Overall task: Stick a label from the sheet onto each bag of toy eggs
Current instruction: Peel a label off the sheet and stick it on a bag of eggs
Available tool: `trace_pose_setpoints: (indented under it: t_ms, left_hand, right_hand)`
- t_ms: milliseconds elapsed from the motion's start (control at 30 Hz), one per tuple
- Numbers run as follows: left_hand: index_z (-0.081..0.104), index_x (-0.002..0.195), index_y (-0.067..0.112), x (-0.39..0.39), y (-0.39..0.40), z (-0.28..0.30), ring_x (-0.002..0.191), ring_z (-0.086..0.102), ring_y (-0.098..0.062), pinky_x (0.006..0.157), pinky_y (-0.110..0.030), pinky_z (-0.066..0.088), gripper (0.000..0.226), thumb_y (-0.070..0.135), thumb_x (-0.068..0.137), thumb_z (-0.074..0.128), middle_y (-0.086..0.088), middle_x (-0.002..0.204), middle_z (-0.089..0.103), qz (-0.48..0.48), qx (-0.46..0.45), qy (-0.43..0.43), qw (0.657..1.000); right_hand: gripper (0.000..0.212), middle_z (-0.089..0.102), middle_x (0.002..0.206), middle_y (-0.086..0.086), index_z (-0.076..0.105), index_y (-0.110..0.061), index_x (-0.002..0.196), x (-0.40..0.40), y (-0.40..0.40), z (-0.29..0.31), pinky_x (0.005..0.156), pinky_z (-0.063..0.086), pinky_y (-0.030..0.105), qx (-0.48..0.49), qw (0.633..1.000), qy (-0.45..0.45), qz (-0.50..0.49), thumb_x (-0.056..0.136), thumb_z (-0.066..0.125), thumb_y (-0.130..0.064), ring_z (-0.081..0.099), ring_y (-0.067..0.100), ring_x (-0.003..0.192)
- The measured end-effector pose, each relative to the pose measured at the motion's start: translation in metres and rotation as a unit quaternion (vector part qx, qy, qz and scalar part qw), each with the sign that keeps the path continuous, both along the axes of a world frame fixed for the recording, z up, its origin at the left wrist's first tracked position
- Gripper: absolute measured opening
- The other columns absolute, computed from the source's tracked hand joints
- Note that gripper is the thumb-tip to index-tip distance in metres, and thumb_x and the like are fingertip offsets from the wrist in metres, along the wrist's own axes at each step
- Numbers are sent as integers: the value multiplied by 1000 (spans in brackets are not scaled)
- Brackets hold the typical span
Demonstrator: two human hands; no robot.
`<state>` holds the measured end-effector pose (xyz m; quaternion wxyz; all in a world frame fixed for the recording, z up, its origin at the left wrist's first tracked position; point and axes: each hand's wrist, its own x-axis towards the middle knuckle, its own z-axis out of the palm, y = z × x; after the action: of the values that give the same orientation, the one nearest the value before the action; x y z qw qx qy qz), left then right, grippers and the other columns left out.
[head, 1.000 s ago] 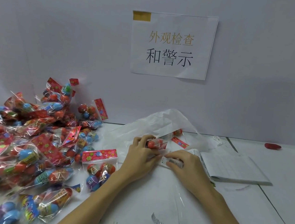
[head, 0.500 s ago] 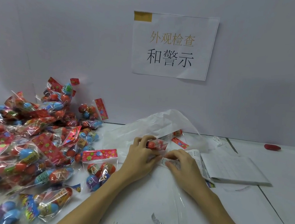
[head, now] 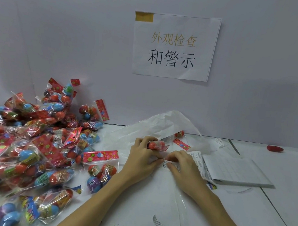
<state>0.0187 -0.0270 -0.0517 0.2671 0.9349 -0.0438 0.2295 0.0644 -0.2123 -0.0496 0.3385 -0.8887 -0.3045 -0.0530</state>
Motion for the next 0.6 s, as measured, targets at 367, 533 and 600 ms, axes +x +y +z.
trace_pose_setpoints:
  t_ms: [367,533,600]
  left_hand:
    - [83,103,31,4,1,-5,127,38,-21,103,-43,42,15,36,89,80,9,143,49,6,-9,-3,1000]
    - [83,97,30,3,0,-6,126,37,-20,104,-41,41,11,35,87,82,9,143,48,8,-30,-6,999]
    - [82,94,30,4,-1,-6,126,37,-20,104,-41,41,9,35,86,83,9,143,48,8,-40,-4,999]
  right_hand:
    - [23,71,95,-7,70,-27,105,-2,-5,3,84,48,13,94,994,52,-1,90,77,-11,67,5,94]
    - [13,66,102,-2,74,-17,104,-1,-3,1,93,50,28,51,998,22,6,93,75,-10,63,15,101]
    - [13,65,100,-3,73,-19,100,0,-2,0,91,49,26,54,998,18,8,93,74,-9,63,13,99]
